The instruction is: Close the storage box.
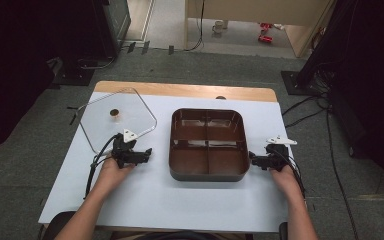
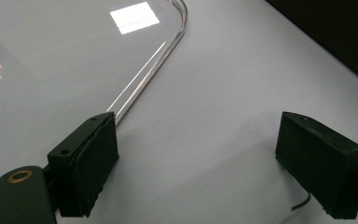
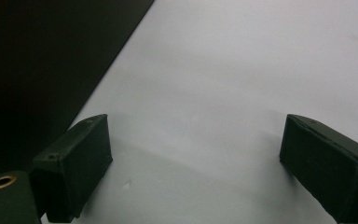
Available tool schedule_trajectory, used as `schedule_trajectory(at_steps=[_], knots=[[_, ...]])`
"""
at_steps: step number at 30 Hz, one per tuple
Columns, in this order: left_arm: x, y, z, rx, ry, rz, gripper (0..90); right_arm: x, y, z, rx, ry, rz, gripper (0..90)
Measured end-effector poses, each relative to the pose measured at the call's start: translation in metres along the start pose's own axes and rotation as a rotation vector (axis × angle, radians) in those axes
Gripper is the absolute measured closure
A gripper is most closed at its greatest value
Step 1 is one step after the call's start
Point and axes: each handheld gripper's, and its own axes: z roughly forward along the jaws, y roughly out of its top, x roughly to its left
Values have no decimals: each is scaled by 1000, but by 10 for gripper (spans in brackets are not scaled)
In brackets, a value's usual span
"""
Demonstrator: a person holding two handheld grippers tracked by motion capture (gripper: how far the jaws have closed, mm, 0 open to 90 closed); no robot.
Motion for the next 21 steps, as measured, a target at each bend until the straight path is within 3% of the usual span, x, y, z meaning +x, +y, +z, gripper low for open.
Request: schedule_trajectory(at_steps=[21], knots=[[0, 0, 0, -2, -1, 7, 137, 0, 0, 0, 0, 0, -1, 84]])
